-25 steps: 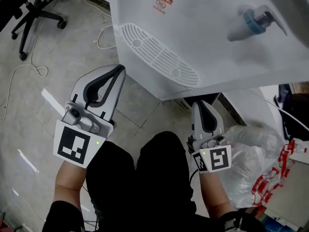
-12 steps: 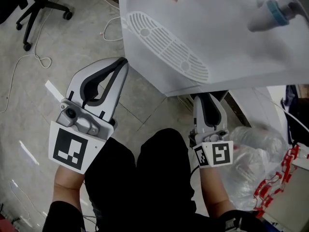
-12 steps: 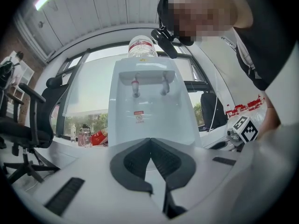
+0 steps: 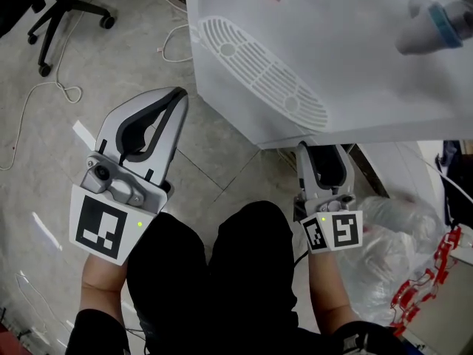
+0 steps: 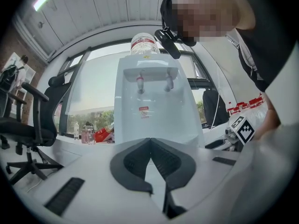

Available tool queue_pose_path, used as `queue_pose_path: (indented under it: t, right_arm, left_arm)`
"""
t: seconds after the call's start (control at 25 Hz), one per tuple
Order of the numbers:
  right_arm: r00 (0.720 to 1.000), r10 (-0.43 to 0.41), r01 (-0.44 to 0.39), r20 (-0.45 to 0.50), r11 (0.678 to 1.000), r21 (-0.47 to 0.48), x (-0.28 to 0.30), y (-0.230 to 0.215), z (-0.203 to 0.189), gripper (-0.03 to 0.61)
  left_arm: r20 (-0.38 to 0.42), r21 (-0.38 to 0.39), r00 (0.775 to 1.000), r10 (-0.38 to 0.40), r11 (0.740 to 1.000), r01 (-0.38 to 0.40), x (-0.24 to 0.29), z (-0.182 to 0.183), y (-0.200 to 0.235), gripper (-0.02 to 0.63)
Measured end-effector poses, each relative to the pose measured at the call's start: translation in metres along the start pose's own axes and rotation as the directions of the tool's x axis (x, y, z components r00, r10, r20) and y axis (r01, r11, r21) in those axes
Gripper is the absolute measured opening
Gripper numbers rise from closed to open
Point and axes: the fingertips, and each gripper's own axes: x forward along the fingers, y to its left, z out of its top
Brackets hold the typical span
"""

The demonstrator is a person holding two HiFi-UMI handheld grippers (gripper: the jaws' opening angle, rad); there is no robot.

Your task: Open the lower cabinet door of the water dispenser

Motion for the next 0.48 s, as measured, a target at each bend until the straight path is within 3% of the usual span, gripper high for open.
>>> queue_pose_path:
  t: [0.48]
  right_arm:
    - [1.0,-0.016,0.016,-0.017,1.0,-0.007,0.007,-0.0003,-0.0045,0.222]
  left_arm:
    - [0.008,-0.028,1.0,-0.006,1.0,0.007,0.0004,-0.0068,0.0063,0.008]
